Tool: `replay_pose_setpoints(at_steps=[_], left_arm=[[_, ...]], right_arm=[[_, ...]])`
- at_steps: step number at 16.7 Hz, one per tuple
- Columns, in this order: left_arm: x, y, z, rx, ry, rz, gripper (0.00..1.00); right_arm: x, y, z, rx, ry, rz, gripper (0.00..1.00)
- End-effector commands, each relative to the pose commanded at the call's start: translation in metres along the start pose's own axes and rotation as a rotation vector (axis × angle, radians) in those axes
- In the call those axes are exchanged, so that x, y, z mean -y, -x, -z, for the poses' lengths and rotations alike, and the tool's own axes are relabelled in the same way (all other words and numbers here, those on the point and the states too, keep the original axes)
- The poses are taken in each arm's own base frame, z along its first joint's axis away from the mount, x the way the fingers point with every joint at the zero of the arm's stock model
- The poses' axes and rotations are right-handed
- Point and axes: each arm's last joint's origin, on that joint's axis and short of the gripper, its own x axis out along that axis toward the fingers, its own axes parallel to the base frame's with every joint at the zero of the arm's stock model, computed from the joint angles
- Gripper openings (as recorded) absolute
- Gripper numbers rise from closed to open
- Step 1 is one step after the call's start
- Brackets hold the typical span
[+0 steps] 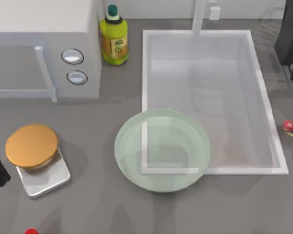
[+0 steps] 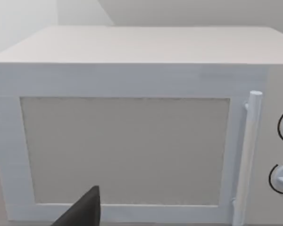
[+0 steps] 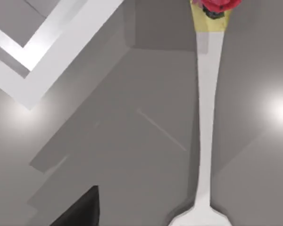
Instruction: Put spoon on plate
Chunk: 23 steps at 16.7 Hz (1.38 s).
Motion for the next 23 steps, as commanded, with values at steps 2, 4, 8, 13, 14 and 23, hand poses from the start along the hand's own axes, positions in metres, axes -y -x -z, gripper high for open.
replay_pose_setpoints(at_steps=[2,4,8,13,14,23], left_arm=[[0.0,0.0,0.0,0.0,0.0,0.0,1.0],[0.0,0.0,0.0,0.0,0.0,0.0,1.0],[0.0,0.0,0.0,0.0,0.0,0.0,1.0],[0.0,0.0,0.0,0.0,0.0,0.0,1.0],[0.0,0.0,0.0,0.0,0.0,0.0,1.0],[0.0,0.0,0.0,0.0,0.0,0.0,1.0]], right_arm=[[0.005,-0.004,-0.005,-0.02,0.017,-0.018,1.0],[0.005,-0.004,-0.005,-0.022,0.019,-0.02,1.0],[0.004,-0.005,-0.006,-0.021,0.022,-0.019,1.0],[0.007,-0.05,-0.007,-0.021,0.018,-0.018,1.0],[0.007,-0.063,-0.007,-0.018,0.019,-0.015,1.0],[0.003,-0.104,-0.003,-0.022,0.019,-0.02,1.0]])
